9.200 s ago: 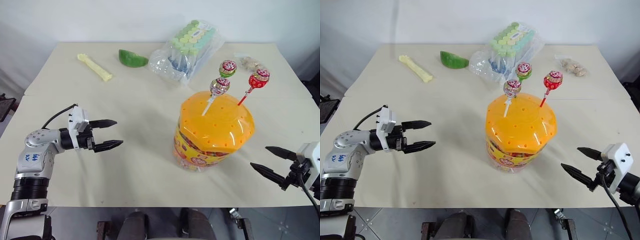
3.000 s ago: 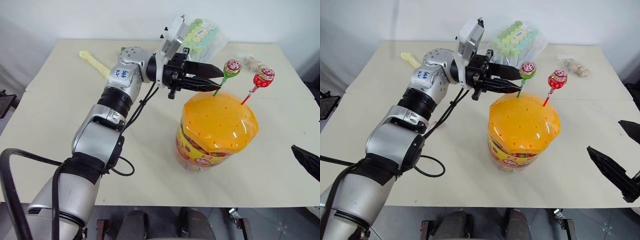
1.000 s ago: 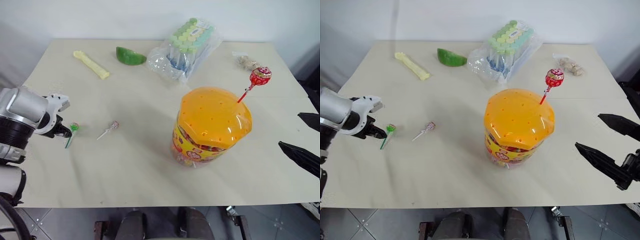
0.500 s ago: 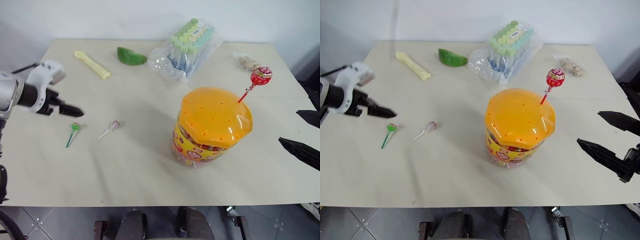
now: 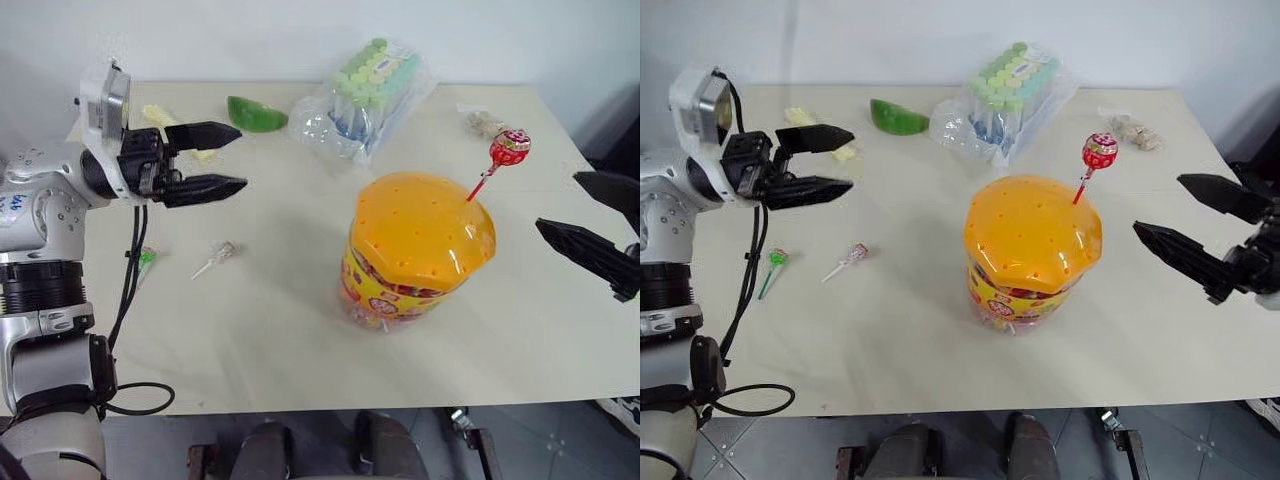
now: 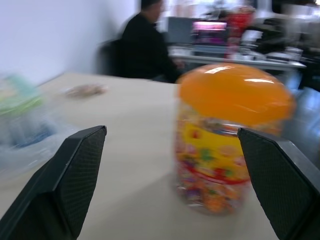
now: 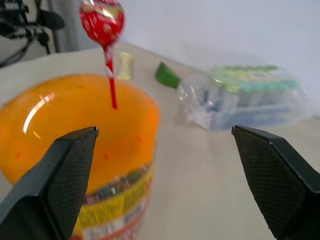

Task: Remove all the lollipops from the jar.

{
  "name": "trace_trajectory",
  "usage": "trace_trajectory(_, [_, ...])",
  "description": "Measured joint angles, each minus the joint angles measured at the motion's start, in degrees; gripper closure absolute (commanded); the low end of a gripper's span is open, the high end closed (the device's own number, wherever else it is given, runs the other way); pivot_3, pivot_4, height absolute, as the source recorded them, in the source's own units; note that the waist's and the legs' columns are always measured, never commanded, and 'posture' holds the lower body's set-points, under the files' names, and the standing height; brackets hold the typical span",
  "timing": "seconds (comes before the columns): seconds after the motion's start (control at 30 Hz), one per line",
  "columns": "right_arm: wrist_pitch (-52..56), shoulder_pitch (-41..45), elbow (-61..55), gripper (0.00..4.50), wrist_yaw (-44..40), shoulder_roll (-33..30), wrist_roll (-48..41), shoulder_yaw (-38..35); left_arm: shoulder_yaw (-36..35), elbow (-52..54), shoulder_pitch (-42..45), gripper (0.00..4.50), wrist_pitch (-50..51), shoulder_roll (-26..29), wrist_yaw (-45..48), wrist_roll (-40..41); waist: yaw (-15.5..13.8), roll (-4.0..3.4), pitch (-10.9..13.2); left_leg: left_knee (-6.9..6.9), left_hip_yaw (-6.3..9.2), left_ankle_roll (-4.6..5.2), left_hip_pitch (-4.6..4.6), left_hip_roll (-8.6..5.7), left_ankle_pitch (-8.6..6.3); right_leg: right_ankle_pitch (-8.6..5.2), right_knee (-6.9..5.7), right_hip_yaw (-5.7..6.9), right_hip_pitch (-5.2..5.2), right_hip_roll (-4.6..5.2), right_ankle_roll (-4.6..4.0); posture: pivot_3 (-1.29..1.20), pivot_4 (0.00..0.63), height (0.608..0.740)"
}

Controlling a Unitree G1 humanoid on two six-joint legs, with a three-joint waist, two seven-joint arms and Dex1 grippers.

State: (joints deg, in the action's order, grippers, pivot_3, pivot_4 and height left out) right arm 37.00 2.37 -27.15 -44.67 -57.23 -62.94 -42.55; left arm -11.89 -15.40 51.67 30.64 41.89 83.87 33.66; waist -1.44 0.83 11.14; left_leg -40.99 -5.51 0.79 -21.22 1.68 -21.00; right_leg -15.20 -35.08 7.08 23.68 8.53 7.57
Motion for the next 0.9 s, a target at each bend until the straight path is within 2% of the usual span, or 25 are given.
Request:
trace_trajectory(0.13, [0.75,9.24,2.16,0.0,0.33,-1.1,1.72,9.87,5.03,-0.66,-0.83,0.04,-2.58,-0.31,2.21,4.21,-0.01,0.0,0.0,-0.06,0.03,0.02,-0.02,0.0,-0.01,0.03,0.0,-0.02,-0.01,0.01,-0.01,0.0,0.15,0.74])
trace_trajectory(0.37, [1.79,17.31,5.74,0.0,-1.37,-0.88,3.96,17.97,13.71,0.35,-1.02,0.04,-6.17,1.51,2.21,10.43,0.15,0.0,0.0,-0.03,0.02,0.06,-0.06,0.01,-0.04,0.03,0.06,0.0,0.01,0.0,-0.01,0.0,0.15,0.74])
trace_trajectory(0.47, [1.83,20.26,7.33,0.87,-1.04,0.69,4.42,19.77,15.32,0.55,0.03,0.0,-6.95,1.73,2.21,12.41,0.06,0.0,0.0,-0.04,0.02,0.06,-0.06,0.01,-0.04,0.03,0.06,0.0,0.01,0.0,-0.01,0.0,0.15,0.74])
trace_trajectory(0.8, [4.18,21.5,5.77,4.37,-0.64,1.13,3.55,19.42,17.74,-0.87,1.7,0.0,-8.83,1.97,2.21,14.26,0.08,0.0,0.0,-0.04,0.02,0.08,-0.08,0.01,-0.05,0.03,0.07,0.01,0.01,0.0,-0.01,0.0,0.15,0.74])
trace_trajectory(0.9, [5.02,22.08,4.89,4.47,0.24,0.7,3.09,18.53,18.68,-1.6,2.06,0.0,-9.61,2.04,2.21,14.27,0.02,0.0,0.0,-0.04,0.02,0.08,-0.08,0.01,-0.06,0.03,0.08,0.01,0.01,0.01,0.0,0.0,0.15,0.74])
